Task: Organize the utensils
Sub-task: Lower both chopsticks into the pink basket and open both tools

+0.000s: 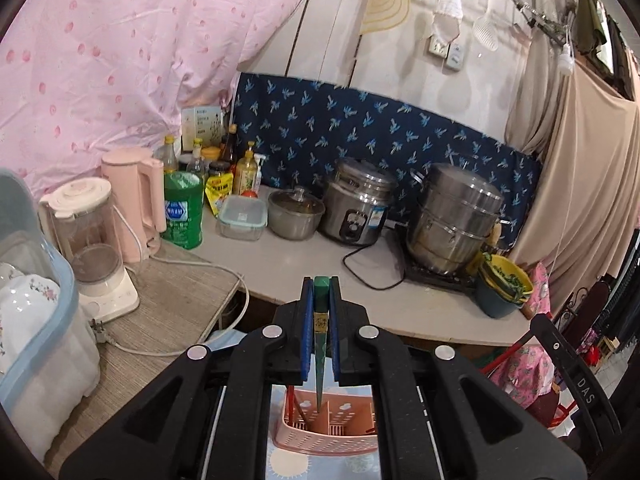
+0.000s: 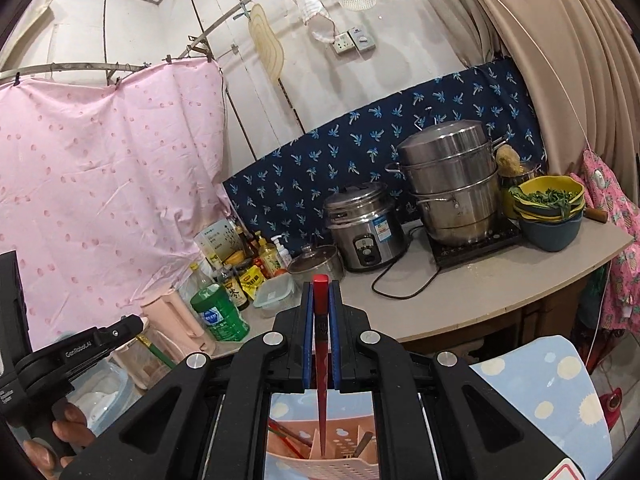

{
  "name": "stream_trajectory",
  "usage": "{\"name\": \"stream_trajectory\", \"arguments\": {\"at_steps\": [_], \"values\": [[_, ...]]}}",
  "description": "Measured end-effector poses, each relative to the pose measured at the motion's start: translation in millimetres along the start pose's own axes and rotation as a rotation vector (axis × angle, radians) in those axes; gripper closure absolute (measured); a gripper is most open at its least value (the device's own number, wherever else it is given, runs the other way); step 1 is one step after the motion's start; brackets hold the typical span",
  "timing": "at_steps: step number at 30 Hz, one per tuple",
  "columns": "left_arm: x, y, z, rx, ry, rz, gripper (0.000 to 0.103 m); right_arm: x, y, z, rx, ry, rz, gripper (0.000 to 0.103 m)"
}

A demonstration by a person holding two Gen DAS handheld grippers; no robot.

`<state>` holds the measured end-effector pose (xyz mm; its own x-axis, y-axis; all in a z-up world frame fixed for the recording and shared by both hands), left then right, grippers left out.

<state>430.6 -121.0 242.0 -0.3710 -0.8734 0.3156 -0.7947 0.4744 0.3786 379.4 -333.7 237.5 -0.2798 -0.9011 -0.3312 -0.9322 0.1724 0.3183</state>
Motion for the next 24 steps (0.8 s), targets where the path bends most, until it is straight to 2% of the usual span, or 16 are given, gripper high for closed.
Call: {"name": "stream_trajectory", "arguments": {"at_steps": [8, 13, 15, 17, 19, 24], "values": [[-20.3, -41.6, 43.7, -0.090, 0.028, -0.014, 0.096, 16.4, -44.2, 45.2, -0.101, 0.002, 0.031, 0.096], [-24.5, -49.3, 55.9, -0.118, 0.039, -0.005, 0.095, 22.4, -50.3, 54.9, -0.128, -0.002, 0.038, 0.092], [-26.2, -48.2, 56.7, -0.114, 0.034, -0.017, 0.091, 22.7, -47.4, 54.9, -0.128, -0.004, 0.039, 0.090], [-27.5, -46.0, 57.5, -0.112, 0.030, -0.030, 0.072, 22.4, -45.1, 54.7, -0.126, 0.000, 0.037, 0.090], [-27.4, -41.5, 57.0, -0.100, 0.024, -0.038, 0.066, 21.7, -39.4, 54.4, -0.122, 0.008, 0.036, 0.090], [-24.6, -27.6, 60.6, -0.101, 0.002, -0.041, 0.066, 18.0, -19.2, 55.5, -0.117, 0.014, 0.026, 0.090]]}}
Point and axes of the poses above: each gripper's, at about its wrist camera, not at the fingertips, and y roughly against the way its jaws point, x to its right, z to its underside, the point moved 9 cm from there along -y, roughly the way its jaws point, and after that the axes turned 10 degrees about z, right-handed, at the moved point
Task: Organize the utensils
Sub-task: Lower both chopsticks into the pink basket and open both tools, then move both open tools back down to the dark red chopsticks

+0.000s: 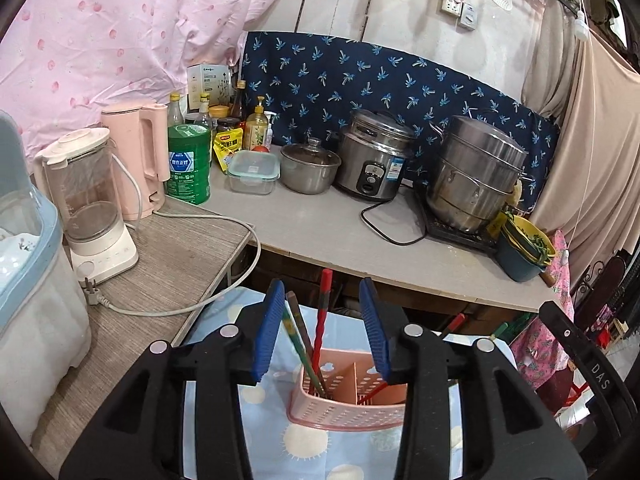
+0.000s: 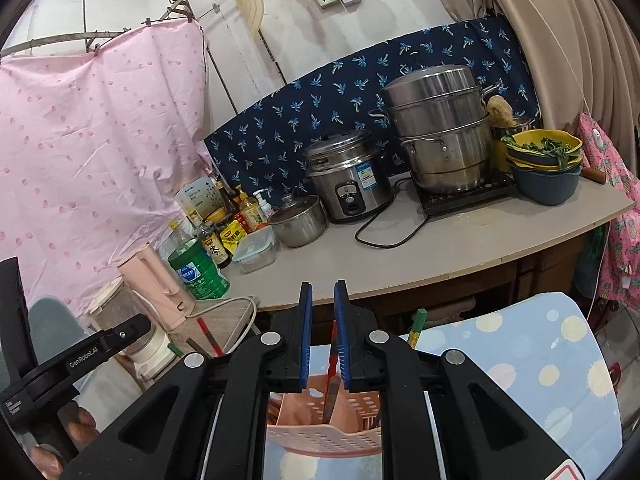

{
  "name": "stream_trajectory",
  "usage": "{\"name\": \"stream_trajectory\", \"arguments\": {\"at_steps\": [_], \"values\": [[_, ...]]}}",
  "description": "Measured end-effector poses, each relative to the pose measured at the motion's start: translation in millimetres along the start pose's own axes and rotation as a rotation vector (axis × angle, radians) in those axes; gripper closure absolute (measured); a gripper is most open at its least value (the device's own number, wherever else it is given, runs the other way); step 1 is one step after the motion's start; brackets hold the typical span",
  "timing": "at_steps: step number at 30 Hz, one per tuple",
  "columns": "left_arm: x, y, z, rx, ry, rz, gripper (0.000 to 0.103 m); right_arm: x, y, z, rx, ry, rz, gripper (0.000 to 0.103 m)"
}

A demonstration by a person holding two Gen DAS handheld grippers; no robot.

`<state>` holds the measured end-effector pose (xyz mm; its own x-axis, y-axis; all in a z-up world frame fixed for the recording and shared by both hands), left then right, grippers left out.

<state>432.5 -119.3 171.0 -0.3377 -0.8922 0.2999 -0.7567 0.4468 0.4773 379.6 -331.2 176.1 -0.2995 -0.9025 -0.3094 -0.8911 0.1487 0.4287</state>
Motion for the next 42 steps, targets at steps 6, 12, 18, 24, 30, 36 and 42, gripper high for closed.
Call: {"name": "stream_trajectory", "arguments": {"at_steps": [6, 12, 18, 24, 30, 36, 42], "values": [[3.1, 26.7, 15.7, -0.001, -0.035, -0.010, 0.062, -5.0, 34.3, 19.8, -0.002, 0.037, -0.008, 0.083], [0.8, 51.2, 49.7, -0.039, -0.066, -0.028, 0.062, -3.1, 71.0, 56.3, -0.036, 0.052, -0.014, 0.083], [-4.2, 73.9, 94.2, -0.088, -0.093, -0.053, 0.062, 3.4, 103.3, 101.3, -0.087, 0.050, -0.017, 0.083], [-8.9, 92.5, 140.8, -0.144, -0.103, -0.052, 0.062, 8.9, 131.1, 146.2, -0.139, 0.066, -0.008, 0.083], [-12.3, 107.5, 188.7, -0.198, -0.123, -0.056, 0.062, 18.2, 153.0, 195.9, -0.195, 0.103, 0.019, 0.083], [-19.2, 115.9, 233.0, -0.260, -0.108, -0.054, 0.062, 26.8, 166.6, 238.5, -0.250, 0.148, 0.049, 0.083], [-25.3, 121.3, 277.8, -0.325, -0.096, -0.061, 0.062, 34.2, 175.1, 275.5, -0.295, 0.179, 0.068, 0.083]]}}
Point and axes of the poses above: each gripper's, at about its wrist camera, not at the fingertips, and y roughly against the way its jaws point, x to its right, z to its underside, the point moved 9 cm from there along -y, roughly the way its jaws point, and after that the axes turned 10 degrees about z, right-handed, at the moved point
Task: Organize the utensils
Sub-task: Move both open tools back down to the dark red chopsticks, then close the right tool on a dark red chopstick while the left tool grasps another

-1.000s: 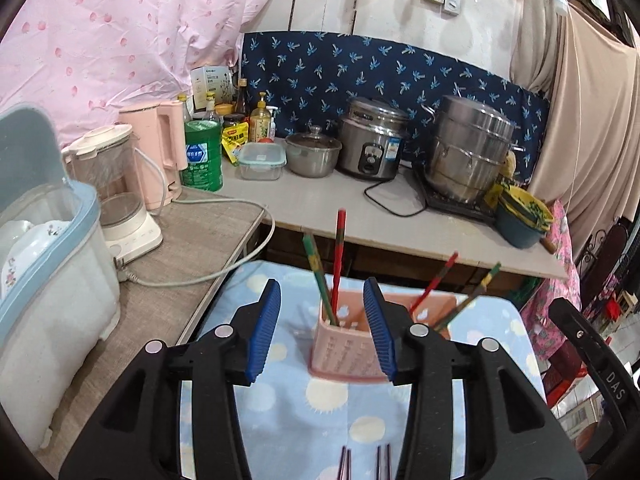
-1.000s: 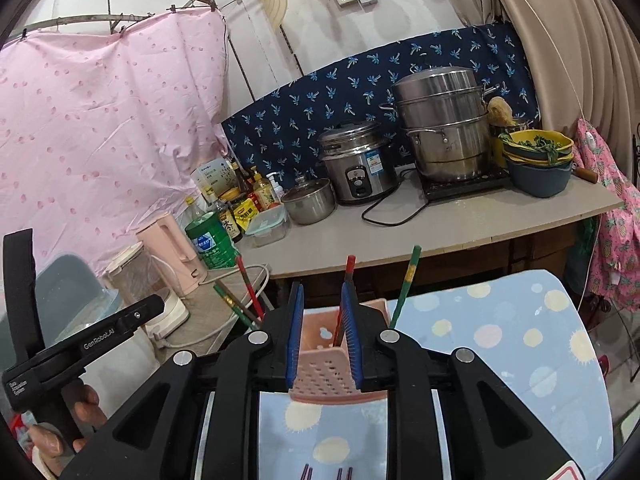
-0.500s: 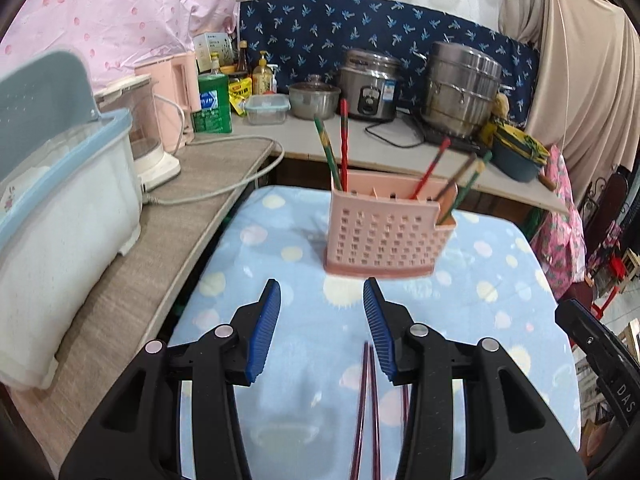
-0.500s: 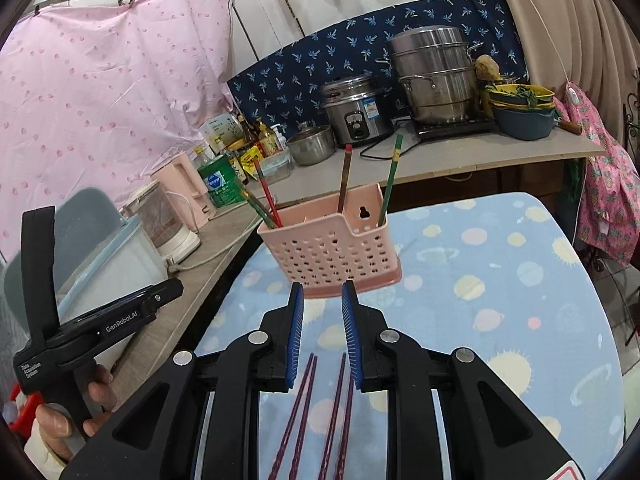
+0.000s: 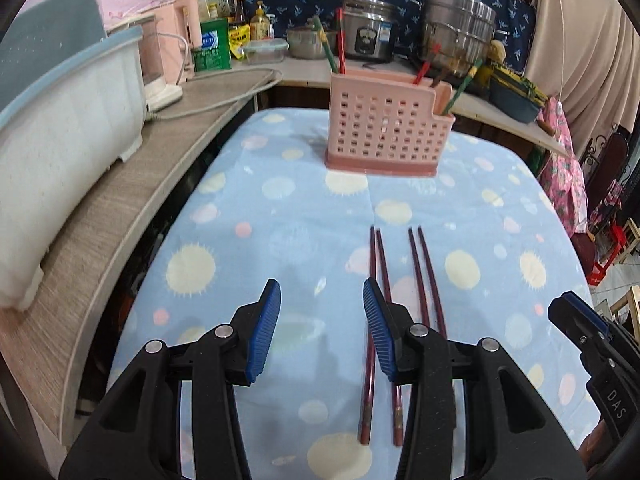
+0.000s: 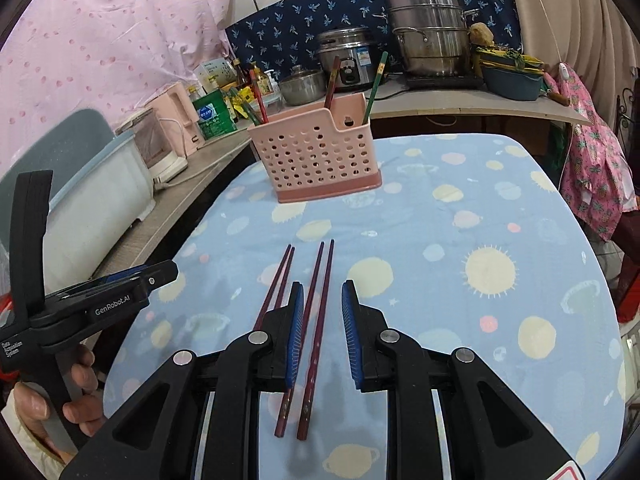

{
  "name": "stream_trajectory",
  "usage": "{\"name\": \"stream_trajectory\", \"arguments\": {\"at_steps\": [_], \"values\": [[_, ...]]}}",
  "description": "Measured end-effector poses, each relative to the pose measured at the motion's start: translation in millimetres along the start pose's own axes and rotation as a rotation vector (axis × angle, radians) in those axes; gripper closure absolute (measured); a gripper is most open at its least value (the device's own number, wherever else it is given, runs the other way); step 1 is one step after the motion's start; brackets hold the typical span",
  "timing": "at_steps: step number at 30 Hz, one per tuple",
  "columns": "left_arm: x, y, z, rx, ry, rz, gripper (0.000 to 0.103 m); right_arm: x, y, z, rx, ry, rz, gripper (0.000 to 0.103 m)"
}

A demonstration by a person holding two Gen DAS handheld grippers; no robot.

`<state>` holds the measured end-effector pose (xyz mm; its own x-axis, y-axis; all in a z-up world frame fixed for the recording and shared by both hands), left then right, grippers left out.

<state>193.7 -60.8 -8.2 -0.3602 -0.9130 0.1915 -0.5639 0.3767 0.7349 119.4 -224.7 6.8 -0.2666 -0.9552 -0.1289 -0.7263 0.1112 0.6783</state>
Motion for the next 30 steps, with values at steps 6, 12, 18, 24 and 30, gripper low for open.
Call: {"name": "stream_trajectory", "arguments": {"at_steps": [6, 12, 18, 24, 30], "values": [[-0.9, -5.5, 31.0, -0.049, 0.016, 0.005, 0.062, -1.1, -2.9, 27.4, -0.037, 0.022, 0.014, 0.083], [-0.5, -10.2, 54.0, -0.088, 0.019, 0.007, 0.062, -0.1, -8.4, 55.0, -0.077, 0.035, 0.027, 0.083], [3.7, -15.7, 72.5, -0.118, 0.007, 0.007, 0.062, -4.0, -13.9, 75.2, -0.105, 0.058, 0.034, 0.083], [7.4, -21.6, 85.8, -0.141, -0.003, 0.007, 0.062, -10.5, -19.4, 85.8, -0.123, 0.075, 0.029, 0.083], [7.9, -29.7, 97.9, -0.168, -0.010, 0.001, 0.060, -16.0, -26.8, 91.8, -0.137, 0.089, 0.030, 0.083]]}}
Point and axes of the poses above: each gripper's, at about its wrist camera, not at the fingertips, and y roughly against the way its jaws point, x to its right, z to its underside, the point moved 9 cm from there along -y, roughly the way its jaws point, and after that the axes turned 10 degrees about z, right-handed, at the moved point
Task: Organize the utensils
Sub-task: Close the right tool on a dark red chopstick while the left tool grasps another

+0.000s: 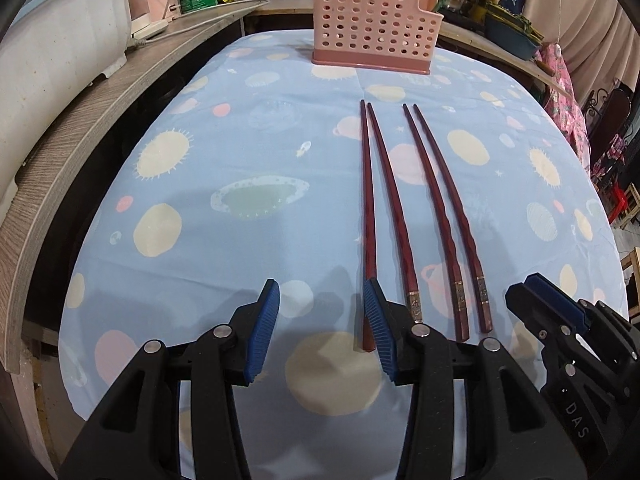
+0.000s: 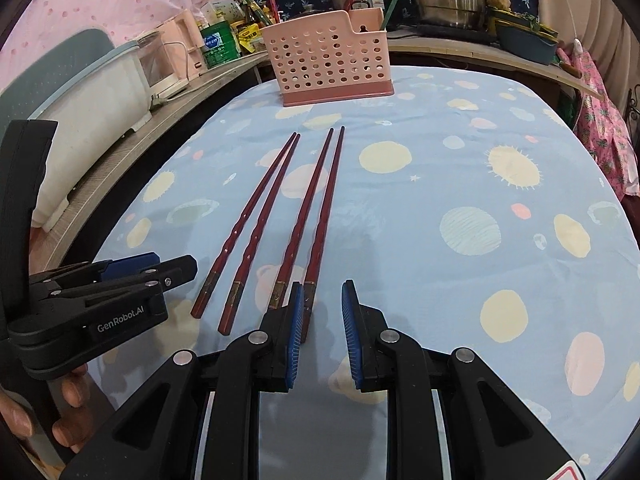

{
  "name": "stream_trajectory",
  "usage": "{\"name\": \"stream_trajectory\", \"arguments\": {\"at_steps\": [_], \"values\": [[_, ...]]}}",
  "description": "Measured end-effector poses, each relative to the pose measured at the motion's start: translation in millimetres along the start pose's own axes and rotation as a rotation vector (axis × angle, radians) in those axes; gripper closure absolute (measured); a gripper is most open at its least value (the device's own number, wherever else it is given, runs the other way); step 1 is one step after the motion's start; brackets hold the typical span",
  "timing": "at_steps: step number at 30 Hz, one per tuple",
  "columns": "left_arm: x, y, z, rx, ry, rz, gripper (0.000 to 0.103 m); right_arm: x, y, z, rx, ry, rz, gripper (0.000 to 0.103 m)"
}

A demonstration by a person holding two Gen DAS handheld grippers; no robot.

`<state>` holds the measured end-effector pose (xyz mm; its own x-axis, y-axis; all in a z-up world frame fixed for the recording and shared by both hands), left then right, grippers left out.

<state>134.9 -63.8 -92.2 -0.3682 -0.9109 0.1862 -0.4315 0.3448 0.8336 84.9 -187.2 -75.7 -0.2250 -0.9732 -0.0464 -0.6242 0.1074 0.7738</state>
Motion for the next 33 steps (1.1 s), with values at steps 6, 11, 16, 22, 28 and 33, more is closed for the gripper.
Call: {"name": "stream_trajectory", "arguments": {"at_steps": [6, 11, 16, 22, 28, 33], "values": [[3.1, -6.0, 5.8, -0.015, -0.006, 0.008, 0.058, -6.0, -7.9, 2.5, -0.012, 0.012, -0.004, 0.083], [6.1, -9.7, 8.3, -0.025, -0.014, 0.014, 0.057, -11.4, -15.2, 4.3, -0.023, 0.025, -0.006, 0.083], [8.5, -12.9, 9.9, -0.035, -0.019, 0.022, 0.057, -12.2, -21.8, 6.6, -0.037, 0.028, -0.006, 0.083], [9.8, -15.9, 10.4, -0.034, -0.031, 0.005, 0.057, -13.7, -24.7, 6.6, -0.028, 0.048, 0.002, 0.083], [8.7, -16.0, 10.1, -0.033, -0.038, -0.008, 0.063, -12.8, -25.1, 7.2, -0.017, 0.062, 0.021, 0.088], [5.2, -15.4, 8.4, -0.038, -0.030, -0.005, 0.081, -8.0, -26.1, 6.7, -0.019, 0.050, 0.026, 0.095]]}}
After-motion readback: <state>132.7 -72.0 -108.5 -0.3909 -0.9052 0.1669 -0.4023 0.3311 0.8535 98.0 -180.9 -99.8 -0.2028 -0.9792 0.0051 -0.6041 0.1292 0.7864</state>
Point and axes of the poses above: each gripper's, at about its wrist camera, not at the fingertips, and y roughly against the way its jaws point, x to its right, z to its underside, the point moved 9 cm from there along -y, roughly the way its jaws point, and after that the axes turned 10 degrees about z, right-handed, at the moved point
